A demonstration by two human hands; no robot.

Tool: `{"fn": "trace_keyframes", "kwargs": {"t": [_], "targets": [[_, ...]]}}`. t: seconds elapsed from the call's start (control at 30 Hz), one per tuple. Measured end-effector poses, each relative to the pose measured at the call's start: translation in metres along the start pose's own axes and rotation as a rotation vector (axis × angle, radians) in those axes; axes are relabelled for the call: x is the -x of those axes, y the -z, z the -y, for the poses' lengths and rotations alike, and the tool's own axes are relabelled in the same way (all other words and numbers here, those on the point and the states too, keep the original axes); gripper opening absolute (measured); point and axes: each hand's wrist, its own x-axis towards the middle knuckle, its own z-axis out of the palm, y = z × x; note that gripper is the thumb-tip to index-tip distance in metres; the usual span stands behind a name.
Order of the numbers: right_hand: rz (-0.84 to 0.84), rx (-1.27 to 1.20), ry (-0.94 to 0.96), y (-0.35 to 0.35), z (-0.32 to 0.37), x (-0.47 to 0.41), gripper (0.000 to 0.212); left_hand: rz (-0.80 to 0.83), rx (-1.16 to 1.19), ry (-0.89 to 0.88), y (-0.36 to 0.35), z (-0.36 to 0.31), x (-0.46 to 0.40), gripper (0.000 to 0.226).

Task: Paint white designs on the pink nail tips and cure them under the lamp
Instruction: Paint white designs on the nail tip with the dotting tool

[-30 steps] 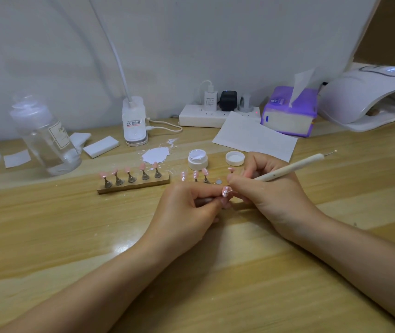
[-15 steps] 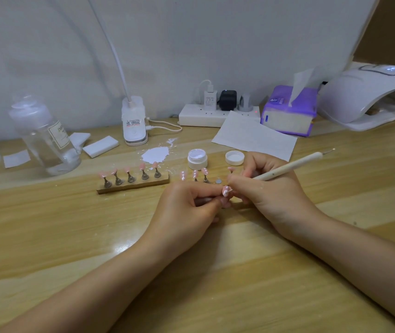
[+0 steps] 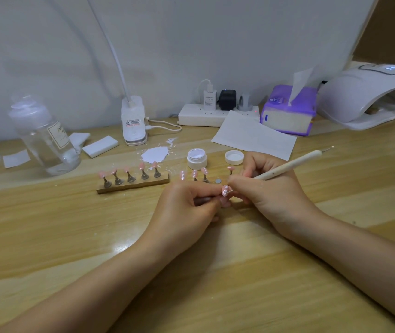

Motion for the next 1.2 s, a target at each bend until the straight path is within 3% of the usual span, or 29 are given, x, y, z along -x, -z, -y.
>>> {"fn": "trace_keyframes", "kwargs": {"t": [1.2], "targets": [[-0.018, -0.005, 0.014, 0.0007, -0.0033, -0.0016, 0.040, -0.001, 0.006, 0.001, -0.0002, 0.0001, -0.0002, 0.040]]}}
